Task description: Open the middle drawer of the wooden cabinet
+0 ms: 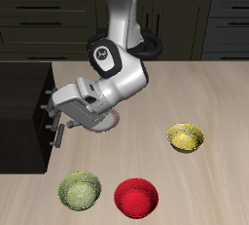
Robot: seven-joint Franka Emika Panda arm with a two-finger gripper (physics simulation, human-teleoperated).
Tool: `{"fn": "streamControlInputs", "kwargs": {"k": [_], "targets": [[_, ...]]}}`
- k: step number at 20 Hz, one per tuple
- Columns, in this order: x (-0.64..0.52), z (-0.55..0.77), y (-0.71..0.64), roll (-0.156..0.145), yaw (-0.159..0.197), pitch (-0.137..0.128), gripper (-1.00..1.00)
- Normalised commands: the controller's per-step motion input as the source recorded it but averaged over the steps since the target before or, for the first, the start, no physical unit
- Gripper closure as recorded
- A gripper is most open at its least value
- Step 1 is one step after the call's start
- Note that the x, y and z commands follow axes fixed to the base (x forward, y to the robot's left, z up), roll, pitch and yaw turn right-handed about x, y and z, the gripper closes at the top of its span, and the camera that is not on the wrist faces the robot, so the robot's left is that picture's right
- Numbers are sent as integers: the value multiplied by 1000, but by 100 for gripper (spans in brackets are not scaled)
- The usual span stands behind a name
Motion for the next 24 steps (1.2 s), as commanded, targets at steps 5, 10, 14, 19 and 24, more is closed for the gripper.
{"fn": "streamControlInputs", "kwargs": {"k": [5, 10, 14, 19, 24], "targets": [[-64, -49, -120, -49, 46, -34, -100], [-98, -7, -252, -72, 51, -59, -100], [-113, 26, -117, -36, 6, -26, -100], [-129, 16, -320, -73, 12, -18, -100], [-85, -27, -103, -30, 18, -24, -100]]}}
